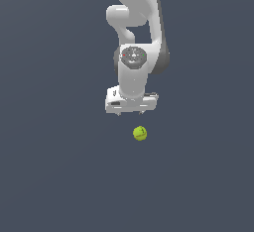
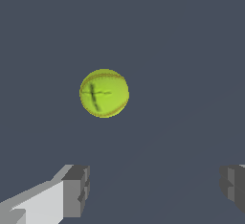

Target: Pick up the object and move it to a goal position.

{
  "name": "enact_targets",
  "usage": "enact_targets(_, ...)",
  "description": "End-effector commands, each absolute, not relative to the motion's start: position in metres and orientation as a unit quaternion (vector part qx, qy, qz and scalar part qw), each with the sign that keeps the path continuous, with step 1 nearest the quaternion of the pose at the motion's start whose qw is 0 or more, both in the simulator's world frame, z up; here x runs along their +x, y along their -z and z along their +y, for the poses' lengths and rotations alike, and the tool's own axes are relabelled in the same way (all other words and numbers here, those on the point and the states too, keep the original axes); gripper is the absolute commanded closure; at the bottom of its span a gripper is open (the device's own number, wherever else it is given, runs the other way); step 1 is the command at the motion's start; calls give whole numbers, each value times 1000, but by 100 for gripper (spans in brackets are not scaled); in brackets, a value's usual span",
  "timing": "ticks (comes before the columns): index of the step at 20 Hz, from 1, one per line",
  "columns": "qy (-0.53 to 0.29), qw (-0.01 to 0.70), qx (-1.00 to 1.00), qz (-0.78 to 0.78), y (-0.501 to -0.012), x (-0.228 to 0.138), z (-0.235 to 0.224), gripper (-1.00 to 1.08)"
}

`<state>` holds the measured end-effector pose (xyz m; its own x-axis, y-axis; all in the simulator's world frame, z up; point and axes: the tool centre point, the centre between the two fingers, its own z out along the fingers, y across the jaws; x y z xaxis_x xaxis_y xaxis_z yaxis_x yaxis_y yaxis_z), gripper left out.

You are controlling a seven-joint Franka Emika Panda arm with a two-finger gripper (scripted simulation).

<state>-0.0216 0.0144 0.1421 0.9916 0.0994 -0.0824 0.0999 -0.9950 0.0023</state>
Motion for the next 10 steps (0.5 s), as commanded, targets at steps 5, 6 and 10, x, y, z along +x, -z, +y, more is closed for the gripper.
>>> enact_targets(5, 28, 3, 992, 122, -125, -5, 30, -92)
enact_targets(6, 25, 3, 990, 136, -121, -2, 34, -92)
enact_targets(10, 14, 2, 982, 188, -108, 9, 46, -92)
